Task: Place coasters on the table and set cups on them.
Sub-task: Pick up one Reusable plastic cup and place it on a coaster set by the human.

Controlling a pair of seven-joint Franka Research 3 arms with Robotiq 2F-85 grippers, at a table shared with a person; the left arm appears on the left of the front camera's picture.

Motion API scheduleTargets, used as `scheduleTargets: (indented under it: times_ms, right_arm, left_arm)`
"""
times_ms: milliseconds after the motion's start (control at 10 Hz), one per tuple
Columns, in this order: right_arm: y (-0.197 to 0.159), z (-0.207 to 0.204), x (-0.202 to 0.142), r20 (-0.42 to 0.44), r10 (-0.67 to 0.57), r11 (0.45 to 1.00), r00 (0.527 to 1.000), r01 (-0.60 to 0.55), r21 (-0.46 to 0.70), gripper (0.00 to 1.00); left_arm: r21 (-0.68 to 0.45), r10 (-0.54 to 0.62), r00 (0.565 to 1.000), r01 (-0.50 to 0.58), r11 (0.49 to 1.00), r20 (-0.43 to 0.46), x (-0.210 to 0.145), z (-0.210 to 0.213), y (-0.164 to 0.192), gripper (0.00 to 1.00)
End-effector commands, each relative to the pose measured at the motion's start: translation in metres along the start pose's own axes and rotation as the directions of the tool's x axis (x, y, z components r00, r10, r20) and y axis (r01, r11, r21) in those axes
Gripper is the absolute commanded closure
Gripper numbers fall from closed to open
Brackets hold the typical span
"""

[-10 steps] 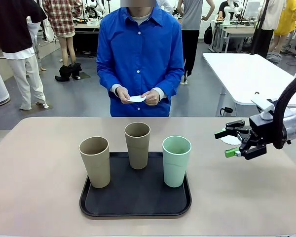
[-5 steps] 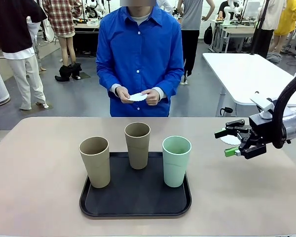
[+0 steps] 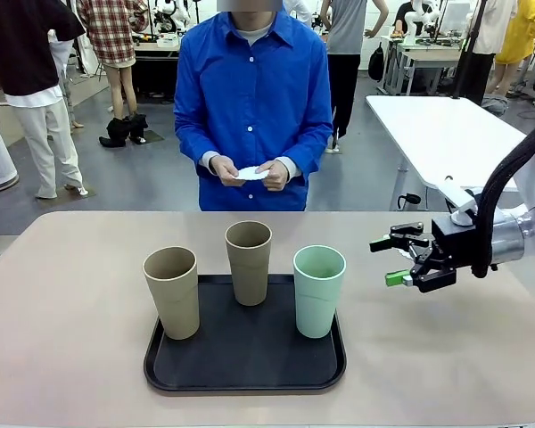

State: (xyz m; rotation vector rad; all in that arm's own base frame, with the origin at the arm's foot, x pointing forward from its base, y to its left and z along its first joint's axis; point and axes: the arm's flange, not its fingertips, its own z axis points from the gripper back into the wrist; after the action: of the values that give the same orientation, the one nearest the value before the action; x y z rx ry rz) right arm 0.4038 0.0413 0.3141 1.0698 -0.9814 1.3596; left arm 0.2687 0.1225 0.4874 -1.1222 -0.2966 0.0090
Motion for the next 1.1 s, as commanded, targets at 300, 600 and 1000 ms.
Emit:
scheduleTargets:
  times_ms: [300, 600, 1000]
  right_arm:
    - [-0.019, -0.030, -0.025, 0.001, -0.104, 0.993, 0.995, 0.104, 0.054, 0.00]
    - [-0.024, -0.045, -0.031, 0.004, -0.091, 0.992, 0.996, 0.090, 0.083, 0.00]
    - [-0.030, -0.071, -0.033, 0.006, -0.071, 0.989, 0.997, 0.070, 0.130, 0.00]
  left_arm:
    - [-0.019, -0.009, 1.000, 0.009, 1.000, 0.008, 0.001, 0.001, -0.001, 0.00]
    - [-0.019, -0.009, 1.000, 0.009, 1.000, 0.008, 0.001, 0.001, -0.001, 0.00]
    - [-0.019, -0.009, 1.000, 0.009, 1.000, 0.008, 0.001, 0.001, -0.001, 0.00]
